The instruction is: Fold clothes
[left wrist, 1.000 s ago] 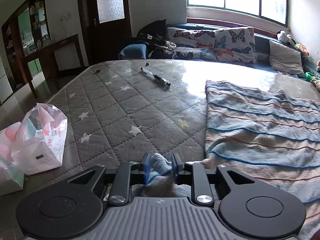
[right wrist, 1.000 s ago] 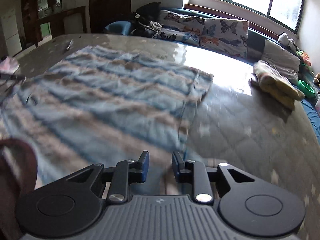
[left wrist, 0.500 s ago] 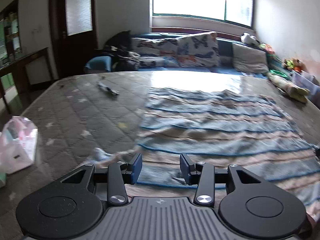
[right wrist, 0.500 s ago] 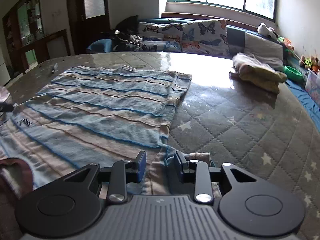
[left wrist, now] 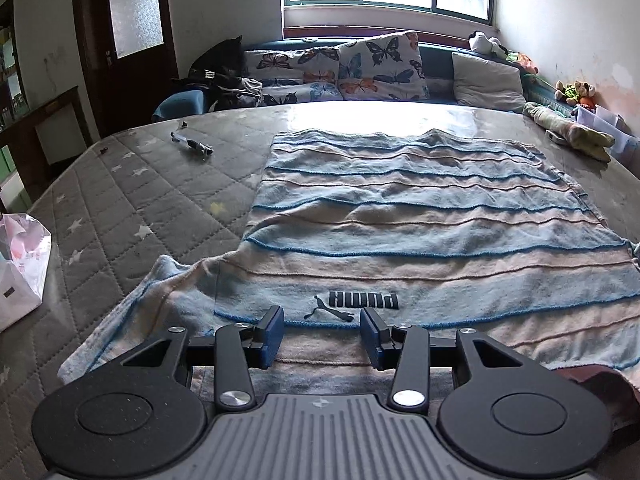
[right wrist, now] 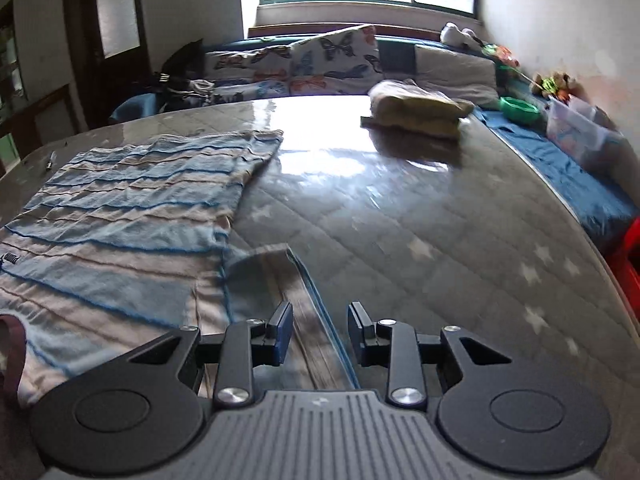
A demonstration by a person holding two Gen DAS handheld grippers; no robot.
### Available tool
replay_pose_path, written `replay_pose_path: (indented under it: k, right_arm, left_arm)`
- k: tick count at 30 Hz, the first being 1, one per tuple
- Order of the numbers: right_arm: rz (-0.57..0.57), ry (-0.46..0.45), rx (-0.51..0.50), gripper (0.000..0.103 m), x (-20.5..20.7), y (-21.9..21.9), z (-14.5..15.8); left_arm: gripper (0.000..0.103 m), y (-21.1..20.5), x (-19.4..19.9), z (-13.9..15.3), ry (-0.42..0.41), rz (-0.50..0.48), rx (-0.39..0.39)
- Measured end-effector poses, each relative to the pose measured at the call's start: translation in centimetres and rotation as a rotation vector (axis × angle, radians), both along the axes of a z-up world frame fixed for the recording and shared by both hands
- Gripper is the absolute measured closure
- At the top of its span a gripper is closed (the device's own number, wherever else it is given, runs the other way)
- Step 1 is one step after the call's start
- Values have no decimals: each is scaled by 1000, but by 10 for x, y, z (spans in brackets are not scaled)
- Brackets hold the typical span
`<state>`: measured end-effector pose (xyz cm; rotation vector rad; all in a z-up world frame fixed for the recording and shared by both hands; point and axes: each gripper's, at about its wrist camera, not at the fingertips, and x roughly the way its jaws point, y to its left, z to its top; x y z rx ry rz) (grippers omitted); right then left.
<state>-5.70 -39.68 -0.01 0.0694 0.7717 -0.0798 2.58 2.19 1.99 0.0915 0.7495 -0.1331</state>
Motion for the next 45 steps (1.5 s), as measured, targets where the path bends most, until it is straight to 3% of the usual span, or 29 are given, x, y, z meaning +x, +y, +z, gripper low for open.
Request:
replay_pose_path:
  k: [6,16,23,29,34,45]
  right_arm:
    - [-50,13,1,74,-32,-3,-6]
    - [-122,-19,54,74,-51,-2,-7]
    - [-134,-59,73,94,-55,2,-2]
    - [-35,-157,75,98,-52,24,32]
    - [122,-211,79,99,-37,65,50]
    - [270,-201,131,99,-11,115,42]
  left_arm:
    - [53,-3,-1,-2,0,-1,12]
    - [45,-4,-3,-2,-4,9,26]
    - [34,-4,-7,1,-13,8,18]
    - [31,-6,-11,3,-20,9,3]
    - [29,-6,-15,2,-13,6,-12]
    - [28,-5,-20,2,-13,10,-34]
